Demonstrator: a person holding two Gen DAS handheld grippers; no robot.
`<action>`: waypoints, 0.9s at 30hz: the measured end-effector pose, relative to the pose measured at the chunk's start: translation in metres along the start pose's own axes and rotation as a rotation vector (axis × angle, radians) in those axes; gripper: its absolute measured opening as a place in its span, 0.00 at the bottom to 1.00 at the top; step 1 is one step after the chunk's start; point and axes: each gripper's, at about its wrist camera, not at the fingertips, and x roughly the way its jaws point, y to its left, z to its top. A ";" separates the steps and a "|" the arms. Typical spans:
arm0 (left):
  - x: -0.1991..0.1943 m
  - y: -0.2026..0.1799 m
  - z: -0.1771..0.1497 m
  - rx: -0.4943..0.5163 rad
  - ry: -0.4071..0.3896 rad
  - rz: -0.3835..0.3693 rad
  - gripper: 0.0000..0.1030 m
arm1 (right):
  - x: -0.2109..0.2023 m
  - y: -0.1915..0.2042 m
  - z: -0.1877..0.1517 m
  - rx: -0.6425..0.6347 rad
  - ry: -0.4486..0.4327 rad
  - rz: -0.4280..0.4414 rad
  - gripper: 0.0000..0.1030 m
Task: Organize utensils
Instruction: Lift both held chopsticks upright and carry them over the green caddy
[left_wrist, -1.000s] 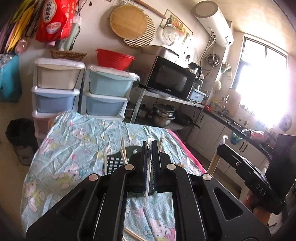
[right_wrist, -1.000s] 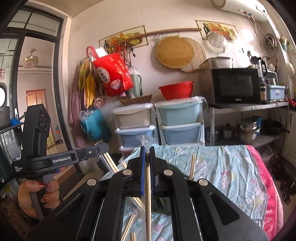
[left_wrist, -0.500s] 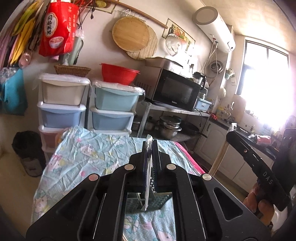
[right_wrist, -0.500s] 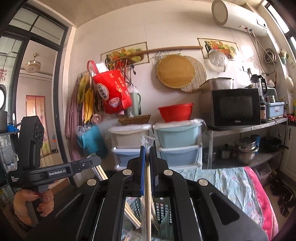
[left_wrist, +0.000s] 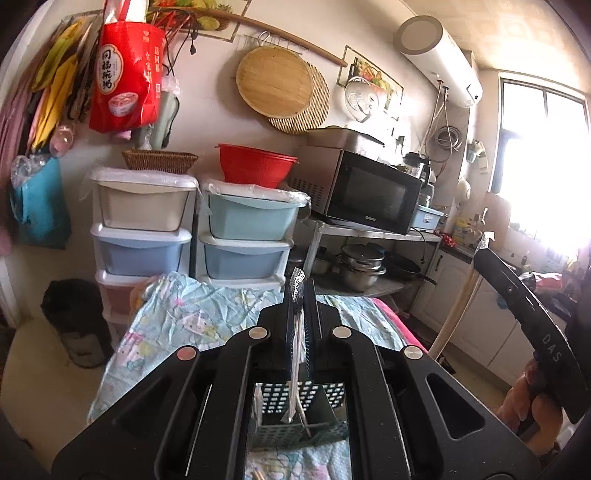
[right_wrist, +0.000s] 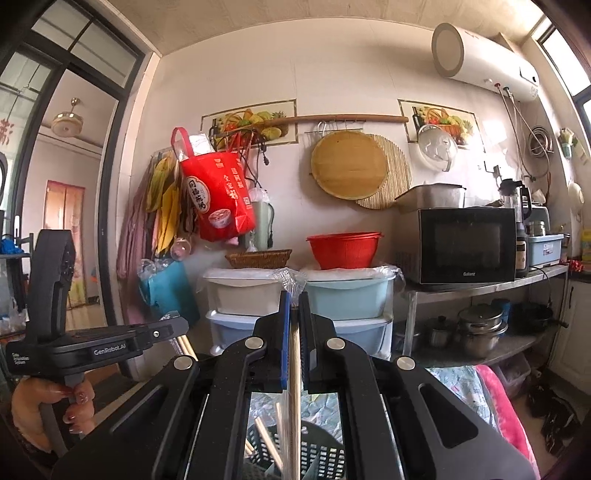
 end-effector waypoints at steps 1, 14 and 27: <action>0.001 0.000 0.000 0.003 -0.005 0.004 0.03 | 0.002 -0.001 -0.001 0.004 -0.003 -0.006 0.05; 0.020 0.000 -0.013 0.026 -0.015 0.067 0.03 | 0.031 -0.012 -0.020 -0.021 -0.018 -0.097 0.05; 0.045 0.000 -0.032 0.045 0.026 0.066 0.03 | 0.056 -0.012 -0.047 -0.035 -0.005 -0.130 0.05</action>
